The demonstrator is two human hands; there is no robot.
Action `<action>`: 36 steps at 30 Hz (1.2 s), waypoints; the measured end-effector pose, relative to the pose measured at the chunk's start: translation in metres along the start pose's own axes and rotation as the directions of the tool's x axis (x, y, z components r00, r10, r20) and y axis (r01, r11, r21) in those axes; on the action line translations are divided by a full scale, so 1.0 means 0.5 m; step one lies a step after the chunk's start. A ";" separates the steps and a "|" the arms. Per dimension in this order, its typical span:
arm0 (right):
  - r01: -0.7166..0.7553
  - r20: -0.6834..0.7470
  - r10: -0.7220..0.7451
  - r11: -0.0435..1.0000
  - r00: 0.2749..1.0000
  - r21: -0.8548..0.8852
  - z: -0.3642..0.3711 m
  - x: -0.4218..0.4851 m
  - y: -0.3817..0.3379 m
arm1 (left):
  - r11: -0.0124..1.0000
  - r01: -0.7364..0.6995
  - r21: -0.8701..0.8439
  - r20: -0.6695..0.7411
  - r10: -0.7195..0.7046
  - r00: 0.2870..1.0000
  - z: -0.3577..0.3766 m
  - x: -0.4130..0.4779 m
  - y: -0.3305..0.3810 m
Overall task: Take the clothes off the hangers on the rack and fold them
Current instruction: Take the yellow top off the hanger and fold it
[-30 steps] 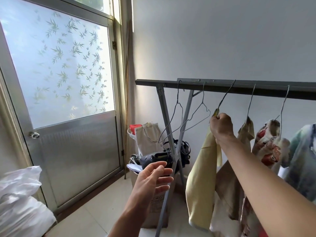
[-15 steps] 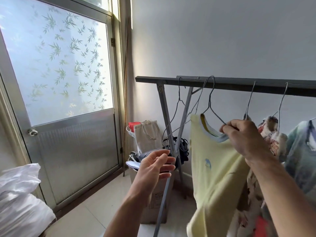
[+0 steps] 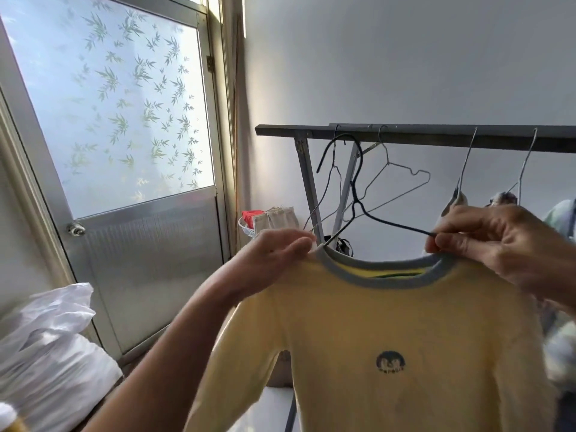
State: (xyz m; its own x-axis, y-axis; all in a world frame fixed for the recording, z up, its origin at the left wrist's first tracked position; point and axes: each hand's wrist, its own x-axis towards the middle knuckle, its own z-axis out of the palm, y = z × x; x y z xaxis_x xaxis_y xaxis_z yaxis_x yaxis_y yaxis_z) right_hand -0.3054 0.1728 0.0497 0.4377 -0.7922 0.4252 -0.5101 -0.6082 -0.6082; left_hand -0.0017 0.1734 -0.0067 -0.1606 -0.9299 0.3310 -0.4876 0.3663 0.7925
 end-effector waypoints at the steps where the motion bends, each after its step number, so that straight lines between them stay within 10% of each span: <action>1: 0.018 0.011 -0.018 1.000 1.000 -0.014 0.002 0.001 0.002 | 0.997 0.041 -0.061 0.086 -0.036 0.996 -0.012 -0.007 0.003; 7: 0.066 0.063 -0.071 0.995 0.995 0.074 0.020 0.009 0.017 | 0.991 0.041 -0.130 0.149 -0.021 0.989 -0.038 -0.044 0.007; 16: 0.070 0.159 -0.087 0.991 0.983 0.111 0.089 0.025 -0.021 | 0.909 -0.287 0.302 -0.357 0.387 0.850 -0.003 -0.045 0.044; 22: 0.060 0.070 -0.080 0.964 0.994 0.258 0.110 0.032 -0.008 | 0.747 -0.066 0.661 -0.401 0.427 0.811 -0.010 -0.064 0.000; 36: -0.035 0.093 0.010 0.959 0.996 0.281 0.114 0.029 0.010 | 0.733 0.046 0.679 -0.504 0.420 0.755 -0.059 -0.086 -0.014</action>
State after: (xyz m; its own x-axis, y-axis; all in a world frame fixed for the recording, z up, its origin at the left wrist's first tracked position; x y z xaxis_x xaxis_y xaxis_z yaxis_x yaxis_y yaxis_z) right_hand -0.2593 0.1611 0.0146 0.4997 -0.7900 0.3552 -0.2968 -0.5414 -0.7866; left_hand 0.0339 0.2120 -0.0112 0.1070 -0.5305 0.8409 -0.9473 0.2024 0.2483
